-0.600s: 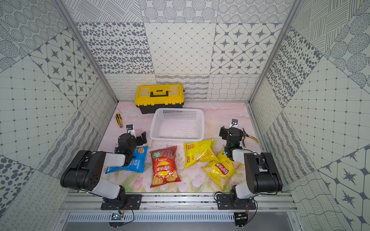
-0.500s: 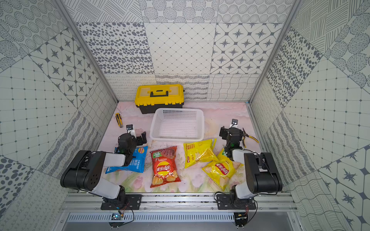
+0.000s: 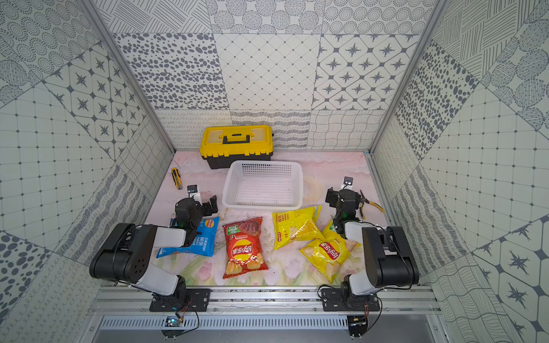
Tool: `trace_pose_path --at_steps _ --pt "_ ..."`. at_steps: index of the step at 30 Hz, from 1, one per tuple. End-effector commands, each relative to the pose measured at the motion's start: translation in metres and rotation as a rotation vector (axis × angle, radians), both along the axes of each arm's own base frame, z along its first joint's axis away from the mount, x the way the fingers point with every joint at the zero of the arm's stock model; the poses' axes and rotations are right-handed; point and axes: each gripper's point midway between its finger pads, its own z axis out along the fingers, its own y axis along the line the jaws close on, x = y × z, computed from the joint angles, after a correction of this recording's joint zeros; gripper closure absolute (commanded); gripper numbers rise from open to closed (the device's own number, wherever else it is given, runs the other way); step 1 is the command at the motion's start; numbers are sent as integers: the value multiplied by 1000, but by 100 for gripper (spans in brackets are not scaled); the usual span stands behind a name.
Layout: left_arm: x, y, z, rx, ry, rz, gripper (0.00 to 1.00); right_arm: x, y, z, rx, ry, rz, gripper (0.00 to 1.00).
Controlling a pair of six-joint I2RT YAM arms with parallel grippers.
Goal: Put the potato chips into the basket
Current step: Pick up the potato chip from the center of the board.
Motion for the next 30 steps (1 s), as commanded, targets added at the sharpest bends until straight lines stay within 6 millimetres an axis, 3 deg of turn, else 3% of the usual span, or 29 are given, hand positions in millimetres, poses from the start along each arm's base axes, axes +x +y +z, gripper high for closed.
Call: trace_pose_path --at_steps 1,5,7,10,15,21,23,26,30 --pt "1 -4 -3 11 15 -21 1 5 2 1 -5 -8 10 3" --pt "1 -3 -2 15 11 -18 0 7 -3 -1 -1 19 -18 3" --pt "3 7 8 14 7 51 0 10 -11 7 -3 54 -60 3" --pt "-1 25 23 12 78 166 1 -3 -22 29 -2 28 -125 3" --pt "-24 46 55 -46 90 339 0 -24 -31 55 61 29 -207 3" --pt "-70 71 87 -148 187 600 1 -62 -37 77 219 87 -308 3" --pt "-81 59 94 -258 220 582 1 -74 -33 86 262 105 -295 3" --pt "-79 18 117 -431 232 382 0 -86 -6 87 357 175 -172 5" --pt "-88 -28 130 -564 306 173 3 -100 29 77 505 296 -45 20"
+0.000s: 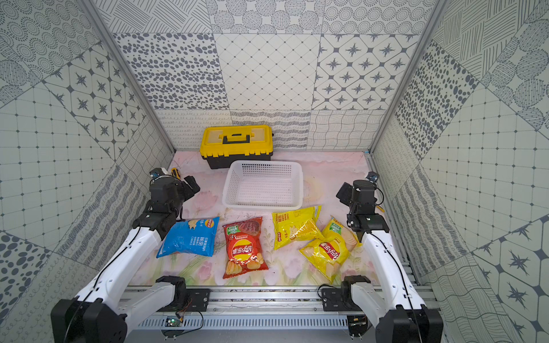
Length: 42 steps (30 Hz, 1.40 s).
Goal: Put the potato chips into the basket
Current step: Pick up the potato chip from the center of the board.
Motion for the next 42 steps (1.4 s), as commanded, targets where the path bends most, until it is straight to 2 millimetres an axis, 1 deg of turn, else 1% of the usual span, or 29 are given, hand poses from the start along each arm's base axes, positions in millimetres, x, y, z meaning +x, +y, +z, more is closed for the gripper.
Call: trace_pose_path --at_steps 1,5,7,8,12,16,19,22,27,30,35,42 --pt "-47 -64 -30 -287 250 -217 4 -22 39 -30 202 176 133 24" --pt "-65 -103 -21 -277 308 -373 11 -34 69 -52 325 312 227 39" --pt "-75 -117 -16 -287 318 -423 13 -40 82 -56 347 344 267 44" --pt "-81 -124 -14 -301 315 -447 13 -44 88 -56 353 356 286 45" --pt "-101 -142 -9 -333 307 -514 13 -56 107 -61 386 390 331 45" --pt "-118 -158 -7 -334 297 -575 13 -63 118 -67 388 417 359 46" --pt "-127 -170 -10 -329 294 -617 13 -68 127 -70 391 435 392 47" --pt "-131 -183 -12 -341 288 -655 12 -75 135 -76 368 465 419 47" --pt "-130 -202 -18 -352 297 -702 11 -84 138 -92 293 523 440 45" --pt "-127 -212 -17 -347 304 -726 10 -82 140 -97 234 548 457 45" --pt "-126 -222 -17 -342 312 -758 9 -74 139 -99 156 555 476 46" --pt "-127 -225 -22 -349 327 -761 8 -64 143 -96 113 541 519 48"
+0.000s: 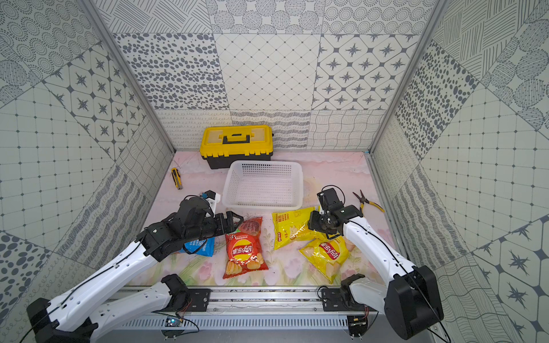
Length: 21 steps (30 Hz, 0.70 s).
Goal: Put the potato chips into the basket
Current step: Pick up the potato chip from the center of the board.
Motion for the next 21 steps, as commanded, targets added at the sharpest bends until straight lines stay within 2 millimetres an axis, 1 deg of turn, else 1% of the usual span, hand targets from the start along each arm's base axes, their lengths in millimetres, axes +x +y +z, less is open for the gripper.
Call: trace_pose_path --at_steps 1,4,7,10,16,21 --pt "3 -9 9 -46 -21 -16 8 14 3 13 -17 -67 38 48" --pt "3 -10 6 -53 -12 -12 8 18 5 14 -23 -74 56 49" --pt "3 -11 5 -61 -8 -10 8 21 8 13 -24 -71 74 52" --pt "3 -12 5 -63 -5 -10 8 22 11 10 -21 -69 90 54" --pt "3 -12 6 -63 -7 -10 8 22 10 2 -40 -58 99 56" --pt "3 -11 6 -62 -8 -6 8 20 11 -3 -34 -52 113 66"
